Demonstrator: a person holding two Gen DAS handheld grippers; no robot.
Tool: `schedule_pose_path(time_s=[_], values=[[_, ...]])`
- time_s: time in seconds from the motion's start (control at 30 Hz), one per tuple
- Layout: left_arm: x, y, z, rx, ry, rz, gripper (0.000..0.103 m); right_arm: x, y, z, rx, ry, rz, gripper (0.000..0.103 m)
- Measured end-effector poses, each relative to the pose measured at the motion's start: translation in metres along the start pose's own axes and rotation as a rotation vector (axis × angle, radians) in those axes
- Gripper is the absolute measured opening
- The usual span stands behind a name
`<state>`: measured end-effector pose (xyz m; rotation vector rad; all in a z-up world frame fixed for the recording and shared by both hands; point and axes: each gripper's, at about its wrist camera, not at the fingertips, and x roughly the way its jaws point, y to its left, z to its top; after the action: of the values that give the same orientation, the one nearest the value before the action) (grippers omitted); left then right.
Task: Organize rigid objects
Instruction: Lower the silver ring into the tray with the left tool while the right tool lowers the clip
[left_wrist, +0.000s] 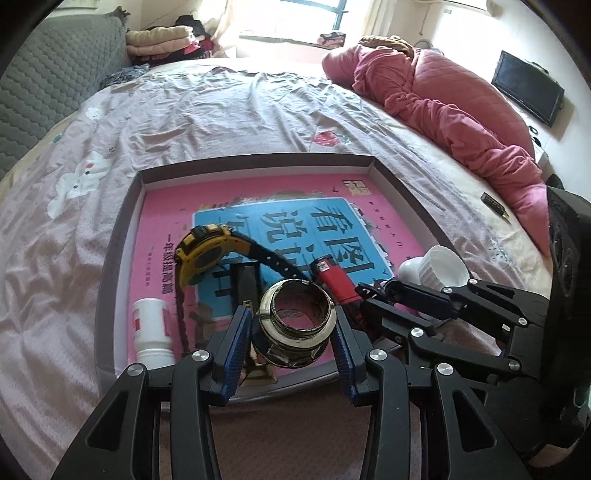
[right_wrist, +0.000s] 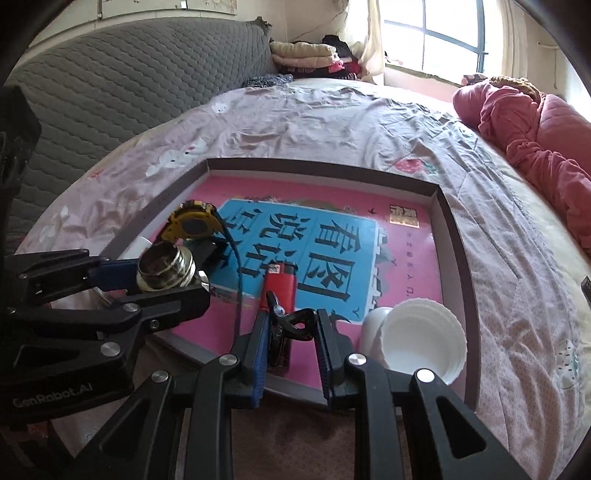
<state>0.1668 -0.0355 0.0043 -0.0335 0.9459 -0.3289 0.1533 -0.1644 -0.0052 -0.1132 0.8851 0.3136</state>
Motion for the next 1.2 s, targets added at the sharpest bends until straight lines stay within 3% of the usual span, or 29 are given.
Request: schedule_pose_path(time_s=[0.4,1.2], values=[[0.013,-0.014,0.011,0.041,0.050,-0.037,0.044,0.003,-0.012,0.002,-0.023,0.042,-0.019,0.024],[0.028,-0.004,0.003,0.018,0.113,0.048,0.044,0.000,-0.006,0.000,-0.029,0.025,0.007,0.024]])
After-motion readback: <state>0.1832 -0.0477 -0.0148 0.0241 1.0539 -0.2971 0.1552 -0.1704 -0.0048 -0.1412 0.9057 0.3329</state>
